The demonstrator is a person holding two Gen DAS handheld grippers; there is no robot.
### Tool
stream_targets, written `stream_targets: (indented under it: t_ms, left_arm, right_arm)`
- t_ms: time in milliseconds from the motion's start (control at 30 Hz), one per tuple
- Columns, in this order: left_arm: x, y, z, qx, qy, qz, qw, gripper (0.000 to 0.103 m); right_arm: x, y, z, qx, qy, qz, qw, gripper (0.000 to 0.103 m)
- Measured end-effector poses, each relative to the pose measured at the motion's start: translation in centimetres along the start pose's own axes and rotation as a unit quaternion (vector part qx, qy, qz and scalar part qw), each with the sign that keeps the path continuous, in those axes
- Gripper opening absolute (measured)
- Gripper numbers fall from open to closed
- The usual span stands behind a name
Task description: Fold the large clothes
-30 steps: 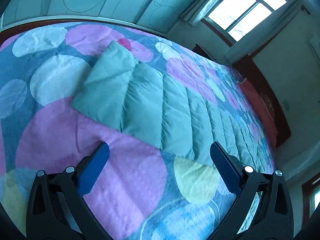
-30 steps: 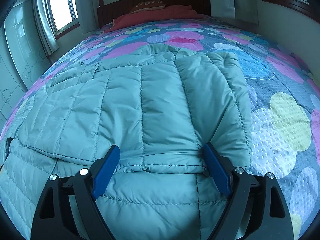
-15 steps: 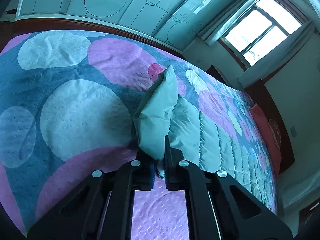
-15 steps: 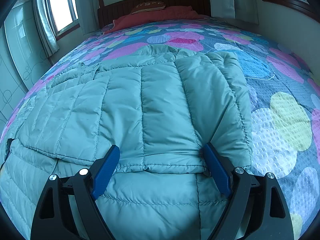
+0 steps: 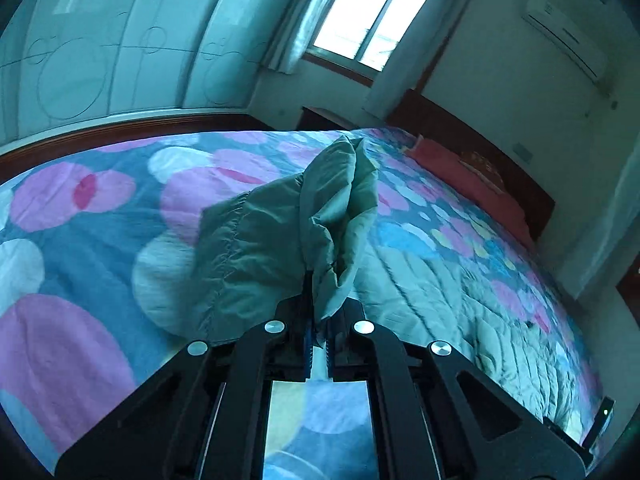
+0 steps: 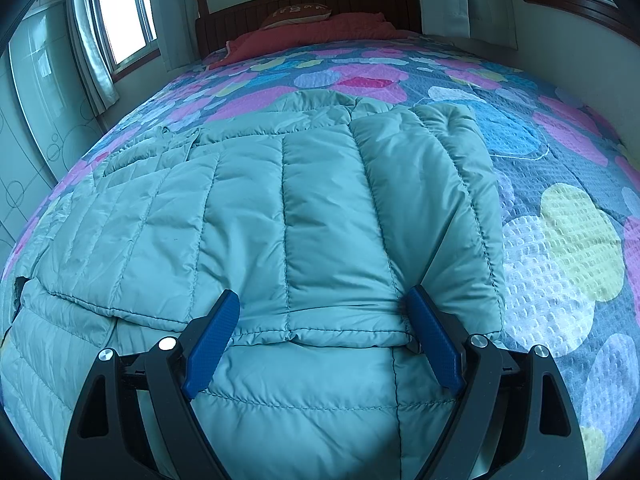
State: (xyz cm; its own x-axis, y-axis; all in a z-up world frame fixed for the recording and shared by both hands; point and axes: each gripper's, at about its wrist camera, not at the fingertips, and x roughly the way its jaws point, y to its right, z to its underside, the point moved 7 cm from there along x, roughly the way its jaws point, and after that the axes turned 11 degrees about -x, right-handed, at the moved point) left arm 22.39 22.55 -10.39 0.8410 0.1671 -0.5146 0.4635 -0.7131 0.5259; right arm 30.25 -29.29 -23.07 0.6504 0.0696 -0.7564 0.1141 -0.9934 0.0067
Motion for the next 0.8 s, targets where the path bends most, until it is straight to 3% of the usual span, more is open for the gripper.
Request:
stream_targets:
  t_ms: [167, 433, 600, 800]
  left_arm:
    - [2.0, 7.8, 4.2, 0.056, -0.041, 0.048, 0.9964, 0.004]
    - [3.5, 19.0, 12.4, 0.166, -0.084, 0.105, 0.9768, 0.004]
    - [4.6, 23.0, 17.2, 0.21, -0.11, 0.112, 0.9649, 0.004]
    - [6.6, 24.4, 21.7, 0.237, -0.149, 0.101, 0.9547, 0.004]
  right_arm:
    - [0.0, 0.1, 0.0, 0.0, 0.0, 0.0, 1.0, 0.084]
    - [0.0, -0.1, -0.3, 0.003, 0.002, -0.003, 1.0, 0.084]
    - [0.0, -0.1, -0.3, 0.004, 0.003, -0.004, 1.0, 0.084]
    - [0.0, -0.1, -0.3, 0.006, 0.004, -0.006, 1.0, 0.084]
